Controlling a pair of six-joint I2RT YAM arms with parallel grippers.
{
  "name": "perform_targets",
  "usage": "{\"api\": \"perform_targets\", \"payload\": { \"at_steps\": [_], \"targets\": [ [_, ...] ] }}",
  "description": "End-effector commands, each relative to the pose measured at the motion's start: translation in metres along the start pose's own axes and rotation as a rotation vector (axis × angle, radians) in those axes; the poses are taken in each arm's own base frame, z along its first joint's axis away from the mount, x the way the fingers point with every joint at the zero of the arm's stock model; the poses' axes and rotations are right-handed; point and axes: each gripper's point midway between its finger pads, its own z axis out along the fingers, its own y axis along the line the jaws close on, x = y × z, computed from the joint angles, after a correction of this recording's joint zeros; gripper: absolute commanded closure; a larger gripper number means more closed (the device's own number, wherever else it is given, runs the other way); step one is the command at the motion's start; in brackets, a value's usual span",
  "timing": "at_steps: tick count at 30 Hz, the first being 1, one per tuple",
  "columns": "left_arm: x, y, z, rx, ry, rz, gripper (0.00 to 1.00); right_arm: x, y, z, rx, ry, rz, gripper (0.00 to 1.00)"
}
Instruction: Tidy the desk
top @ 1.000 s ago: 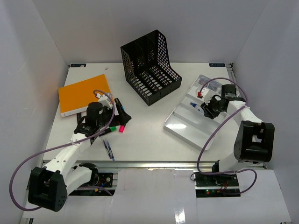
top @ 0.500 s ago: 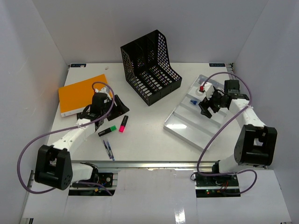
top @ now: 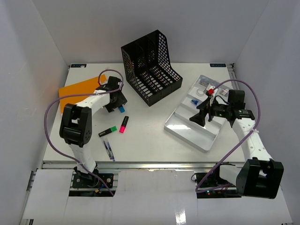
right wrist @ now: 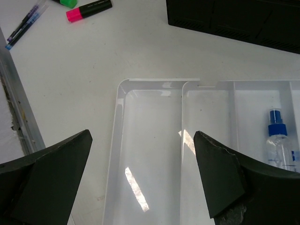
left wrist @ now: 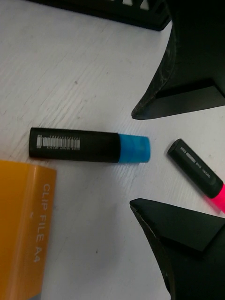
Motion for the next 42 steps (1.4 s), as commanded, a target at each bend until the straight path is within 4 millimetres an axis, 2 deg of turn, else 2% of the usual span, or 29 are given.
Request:
{"api": "perform_targets", "payload": {
  "at_steps": [1, 7, 9, 17, 22, 23, 26, 30, 31, 32, 33, 35, 36, 38, 40, 42],
  "targets": [
    [-0.013, 0.009, 0.002, -0.102, -0.023, 0.025, 0.23, -0.012, 0.007, -0.002, -0.024, -0.052, -0.021, 0.04],
    [-0.008, 0.005, 0.023, -0.129, 0.018, 0.057, 0.36, -0.011, 0.008, -0.004, -0.015, -0.053, -0.026, 0.04],
    [-0.007, 0.004, 0.028, -0.133, 0.028, 0.067, 0.37, -0.012, 0.008, -0.005, -0.014, -0.055, -0.029, 0.04],
    [-0.002, 0.005, 0.031, -0.162, 0.033, 0.144, 0.47, -0.011, 0.008, -0.005, -0.012, -0.055, -0.028, 0.04],
    [-0.006, 0.000, 0.019, -0.119, 0.022, 0.178, 0.68, -0.008, 0.007, -0.004, -0.010, -0.052, -0.019, 0.04],
    [-0.009, -0.005, 0.012, -0.092, 0.014, 0.189, 0.76, -0.008, 0.006, -0.004, -0.005, -0.050, -0.015, 0.04],
    [-0.015, -0.029, -0.012, 0.037, -0.026, 0.209, 0.86, -0.005, 0.004, -0.003, -0.003, -0.046, 0.007, 0.04],
    [-0.021, -0.066, -0.065, 0.301, -0.135, 0.256, 0.88, -0.001, 0.003, 0.001, -0.011, -0.051, 0.054, 0.03],
    [-0.013, -0.077, -0.077, 0.402, -0.114, 0.274, 0.88, -0.002, 0.003, 0.002, -0.016, -0.055, 0.059, 0.02],
    [-0.001, -0.092, -0.100, 0.563, -0.105, 0.302, 0.88, -0.001, 0.002, 0.004, -0.022, -0.056, 0.087, 0.02],
    [0.004, -0.097, -0.110, 0.625, -0.103, 0.315, 0.88, -0.001, 0.002, 0.004, -0.025, -0.056, 0.099, 0.02],
    [0.034, -0.115, -0.156, 0.939, -0.077, 0.343, 0.87, -0.009, -0.004, 0.008, -0.032, -0.068, 0.168, 0.02],
    [0.041, -0.117, -0.166, 1.013, -0.082, 0.330, 0.87, -0.013, -0.007, 0.009, -0.037, -0.075, 0.177, 0.02],
    [0.077, -0.122, -0.199, 1.242, -0.002, 0.344, 0.87, -0.028, -0.002, 0.013, -0.094, -0.121, 0.325, 0.02],
    [0.091, -0.124, -0.215, 1.346, -0.001, 0.330, 0.87, -0.039, -0.003, 0.020, -0.118, -0.148, 0.360, 0.02],
    [0.113, -0.135, -0.231, 1.431, -0.009, 0.336, 0.87, -0.054, 0.010, 0.036, -0.157, -0.139, 0.408, 0.02]
  ]
}}
